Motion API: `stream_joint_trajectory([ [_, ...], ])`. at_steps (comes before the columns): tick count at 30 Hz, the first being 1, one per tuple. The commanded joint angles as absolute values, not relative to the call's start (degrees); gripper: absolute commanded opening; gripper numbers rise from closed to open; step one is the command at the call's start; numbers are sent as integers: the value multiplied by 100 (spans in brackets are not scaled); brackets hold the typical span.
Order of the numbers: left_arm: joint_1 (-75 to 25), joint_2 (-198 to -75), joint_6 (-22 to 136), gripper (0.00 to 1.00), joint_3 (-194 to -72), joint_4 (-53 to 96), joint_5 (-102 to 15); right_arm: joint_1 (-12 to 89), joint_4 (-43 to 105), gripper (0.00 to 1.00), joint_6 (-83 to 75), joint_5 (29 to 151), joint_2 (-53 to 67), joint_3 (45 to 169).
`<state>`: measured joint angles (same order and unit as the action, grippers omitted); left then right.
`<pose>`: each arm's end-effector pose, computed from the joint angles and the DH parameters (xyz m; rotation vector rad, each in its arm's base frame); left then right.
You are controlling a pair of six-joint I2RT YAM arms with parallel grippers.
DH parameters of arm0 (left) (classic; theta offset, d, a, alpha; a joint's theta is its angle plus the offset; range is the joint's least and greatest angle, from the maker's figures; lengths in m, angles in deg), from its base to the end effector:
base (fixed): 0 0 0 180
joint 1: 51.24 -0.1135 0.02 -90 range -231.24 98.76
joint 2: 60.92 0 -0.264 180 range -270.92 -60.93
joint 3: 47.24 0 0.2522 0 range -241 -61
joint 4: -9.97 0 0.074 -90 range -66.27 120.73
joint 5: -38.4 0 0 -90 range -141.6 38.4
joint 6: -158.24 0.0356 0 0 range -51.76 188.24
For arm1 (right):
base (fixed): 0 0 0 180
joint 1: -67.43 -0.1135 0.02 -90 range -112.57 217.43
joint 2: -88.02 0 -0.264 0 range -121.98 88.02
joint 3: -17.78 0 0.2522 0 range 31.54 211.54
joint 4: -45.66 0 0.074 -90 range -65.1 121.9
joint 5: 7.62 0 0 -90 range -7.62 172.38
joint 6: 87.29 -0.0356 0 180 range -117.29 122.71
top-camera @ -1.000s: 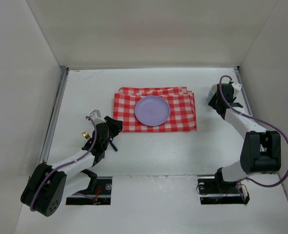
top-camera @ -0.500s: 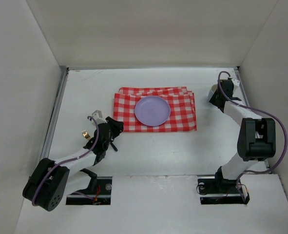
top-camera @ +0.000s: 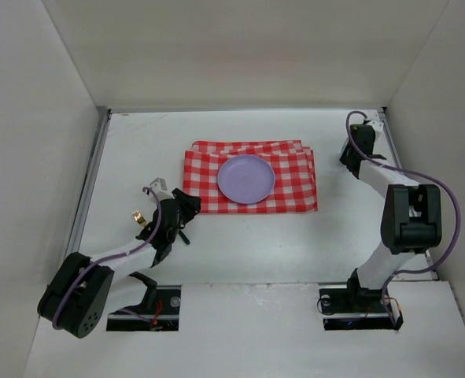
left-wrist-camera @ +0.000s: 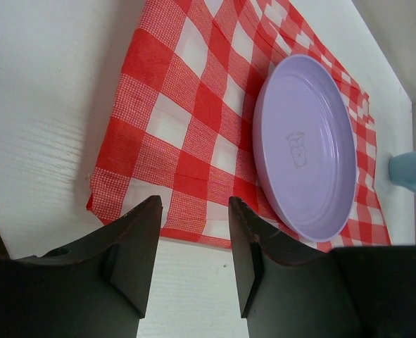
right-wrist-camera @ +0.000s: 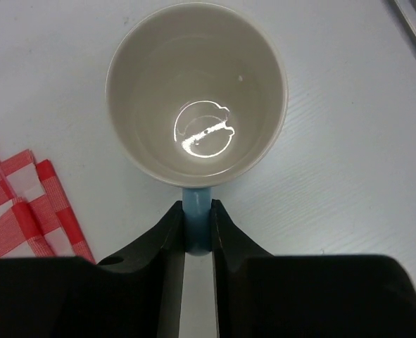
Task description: Set the dinner table for one person
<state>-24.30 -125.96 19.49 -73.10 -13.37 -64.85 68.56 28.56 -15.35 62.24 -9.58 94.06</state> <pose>0.1897 -0.0872 0.1639 -0.5211 1.8267 -0.7038 0.3737 -0.0196 0.2167 0.5516 2.1330 -0.2294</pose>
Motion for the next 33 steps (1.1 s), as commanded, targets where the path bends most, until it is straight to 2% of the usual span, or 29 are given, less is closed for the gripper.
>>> stream_joint_trajectory([
  [1,-2412,-12474,1946,41,-7313,-1644,-6504,6731,3532,0,-1223,5699,-796,9456],
  [6,-2404,-12526,1946,41,-7340,-1644,-6478,6414,3585,0,-1047,5356,-243,9376],
  [14,-2395,-12517,1963,41,-7357,-1644,-6487,5685,3489,0,-1029,5469,172,9815],
  [27,-2377,-12544,1981,41,-7366,-1644,-6513,4727,3190,0,-1355,5944,-1348,11326],
  [33,-2377,-12517,1990,41,-7349,-1644,-6540,4542,3172,0,-1381,5936,-1727,11547],
])
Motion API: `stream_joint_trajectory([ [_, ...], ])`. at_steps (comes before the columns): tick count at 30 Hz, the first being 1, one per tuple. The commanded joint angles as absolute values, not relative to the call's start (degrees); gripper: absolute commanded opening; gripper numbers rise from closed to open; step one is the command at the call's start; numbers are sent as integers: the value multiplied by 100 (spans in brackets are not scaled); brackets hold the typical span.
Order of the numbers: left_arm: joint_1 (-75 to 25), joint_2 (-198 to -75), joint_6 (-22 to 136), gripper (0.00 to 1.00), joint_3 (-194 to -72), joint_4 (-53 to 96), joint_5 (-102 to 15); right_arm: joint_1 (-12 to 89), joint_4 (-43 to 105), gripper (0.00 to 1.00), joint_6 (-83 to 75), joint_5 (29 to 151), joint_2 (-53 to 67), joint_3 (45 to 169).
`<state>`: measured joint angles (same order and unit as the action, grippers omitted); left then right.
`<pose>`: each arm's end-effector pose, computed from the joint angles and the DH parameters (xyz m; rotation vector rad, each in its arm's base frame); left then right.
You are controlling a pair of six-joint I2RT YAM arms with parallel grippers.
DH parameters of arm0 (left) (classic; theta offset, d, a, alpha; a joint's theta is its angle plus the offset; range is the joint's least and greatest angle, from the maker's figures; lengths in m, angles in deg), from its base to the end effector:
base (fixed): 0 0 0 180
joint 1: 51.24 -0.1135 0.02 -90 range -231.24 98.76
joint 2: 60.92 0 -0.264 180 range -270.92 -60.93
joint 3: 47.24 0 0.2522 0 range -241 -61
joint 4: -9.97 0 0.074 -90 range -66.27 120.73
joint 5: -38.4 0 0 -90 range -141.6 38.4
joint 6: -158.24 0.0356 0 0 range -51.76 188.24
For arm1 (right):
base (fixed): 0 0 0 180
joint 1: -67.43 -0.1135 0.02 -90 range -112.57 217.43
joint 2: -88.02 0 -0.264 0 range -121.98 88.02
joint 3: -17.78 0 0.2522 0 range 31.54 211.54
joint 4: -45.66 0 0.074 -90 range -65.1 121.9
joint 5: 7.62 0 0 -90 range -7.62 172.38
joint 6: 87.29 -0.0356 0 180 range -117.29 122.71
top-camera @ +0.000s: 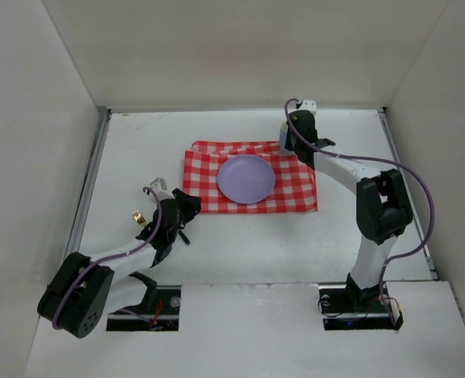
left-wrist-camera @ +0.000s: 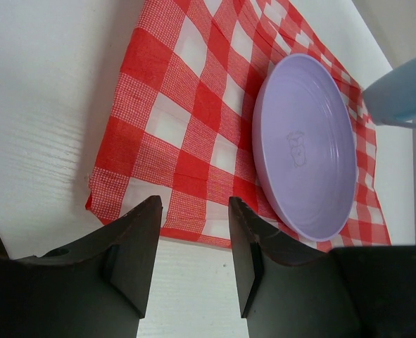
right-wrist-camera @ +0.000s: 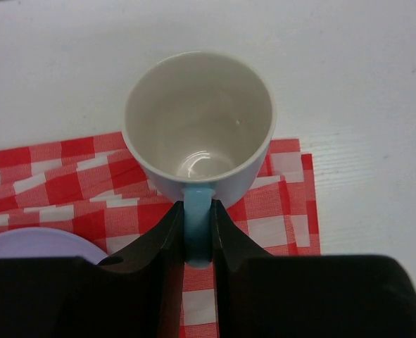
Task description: Set the dinner table for one person
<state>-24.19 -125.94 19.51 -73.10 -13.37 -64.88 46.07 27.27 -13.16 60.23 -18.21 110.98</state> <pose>0.1895 -0.0876 0.1639 -0.5194 1.8269 -0.7047 0.4061 0.1444 0.2544 0.1274 2.0708 -0.0133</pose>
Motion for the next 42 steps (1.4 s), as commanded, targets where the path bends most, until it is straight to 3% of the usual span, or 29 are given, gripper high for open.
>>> stream_joint_trajectory([
  [1,-2377,-12535,1990,41,-7357,-1644,-6540,4533,3172,0,-1390,5944,-1762,11547],
  [12,-2377,-12535,1990,41,-7349,-1670,-6539,4533,3321,4,-1319,5751,-1877,11047],
  [19,-2377,-12535,1990,41,-7357,-1670,-6522,4524,3761,29,-1390,5804,-1552,10335],
  [23,-2377,-12482,1999,41,-7349,-1670,-6540,4524,3700,34,-1398,5900,-1376,10308],
  [29,-2412,-12333,2077,39,-7340,-1556,-6645,4410,3568,55,-1495,5971,-990,10133],
  [36,-2351,-11675,2148,32,-7752,198,-7312,4270,3489,74,-1679,6278,266,9343],
  [39,-2263,-11437,2113,32,-7998,1200,-7558,4217,3532,72,-1846,6366,908,8746],
  [41,-2237,-11331,2113,32,-8148,1869,-7690,4155,3594,56,-2013,6375,1356,8306],
  [42,-2219,-11287,2104,32,-8218,2272,-7769,4129,3629,42,-2127,6375,1584,8069],
])
